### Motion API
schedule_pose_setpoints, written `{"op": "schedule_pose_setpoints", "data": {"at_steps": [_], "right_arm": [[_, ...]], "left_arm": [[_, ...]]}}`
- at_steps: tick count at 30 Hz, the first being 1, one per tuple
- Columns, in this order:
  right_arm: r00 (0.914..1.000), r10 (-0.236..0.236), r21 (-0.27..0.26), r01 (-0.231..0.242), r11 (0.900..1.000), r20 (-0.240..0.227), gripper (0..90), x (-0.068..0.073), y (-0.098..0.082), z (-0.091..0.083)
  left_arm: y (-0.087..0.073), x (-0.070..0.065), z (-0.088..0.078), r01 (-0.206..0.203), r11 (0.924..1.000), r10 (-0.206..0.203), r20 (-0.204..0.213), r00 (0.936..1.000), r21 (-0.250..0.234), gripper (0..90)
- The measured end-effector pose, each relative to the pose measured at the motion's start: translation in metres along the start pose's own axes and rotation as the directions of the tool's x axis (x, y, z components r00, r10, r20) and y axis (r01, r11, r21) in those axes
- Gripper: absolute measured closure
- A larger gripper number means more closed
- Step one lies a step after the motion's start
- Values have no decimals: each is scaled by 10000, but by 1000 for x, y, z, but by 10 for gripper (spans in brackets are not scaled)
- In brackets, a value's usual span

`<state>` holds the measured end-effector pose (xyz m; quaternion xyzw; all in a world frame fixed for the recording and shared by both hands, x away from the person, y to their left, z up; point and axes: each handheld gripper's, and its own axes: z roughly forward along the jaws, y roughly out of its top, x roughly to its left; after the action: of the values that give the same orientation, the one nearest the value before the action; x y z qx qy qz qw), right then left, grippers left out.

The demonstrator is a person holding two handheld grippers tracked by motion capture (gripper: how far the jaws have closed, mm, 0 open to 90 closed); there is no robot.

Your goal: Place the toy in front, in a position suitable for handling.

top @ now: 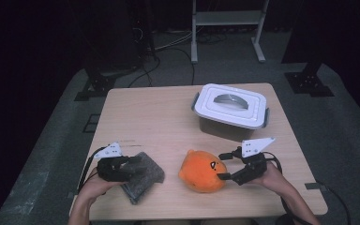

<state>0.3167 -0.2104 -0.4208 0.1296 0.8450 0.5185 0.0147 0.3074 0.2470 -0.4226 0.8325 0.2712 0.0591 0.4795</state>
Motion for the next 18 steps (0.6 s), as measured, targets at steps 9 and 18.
{"op": "schedule_pose_setpoints", "data": {"at_steps": [9,18], "right_arm": [[9986,281,-293,-268,9992,445,249,-6,9,-19],[9936,510,-216,-490,9986,1008,198,-19,23,-33]], "left_arm": [[-1,-3,3,-30,9998,30,-37,10000,-174,352],[-2,-4,0,58,9983,-74,-277,9996,-573,256]]}}
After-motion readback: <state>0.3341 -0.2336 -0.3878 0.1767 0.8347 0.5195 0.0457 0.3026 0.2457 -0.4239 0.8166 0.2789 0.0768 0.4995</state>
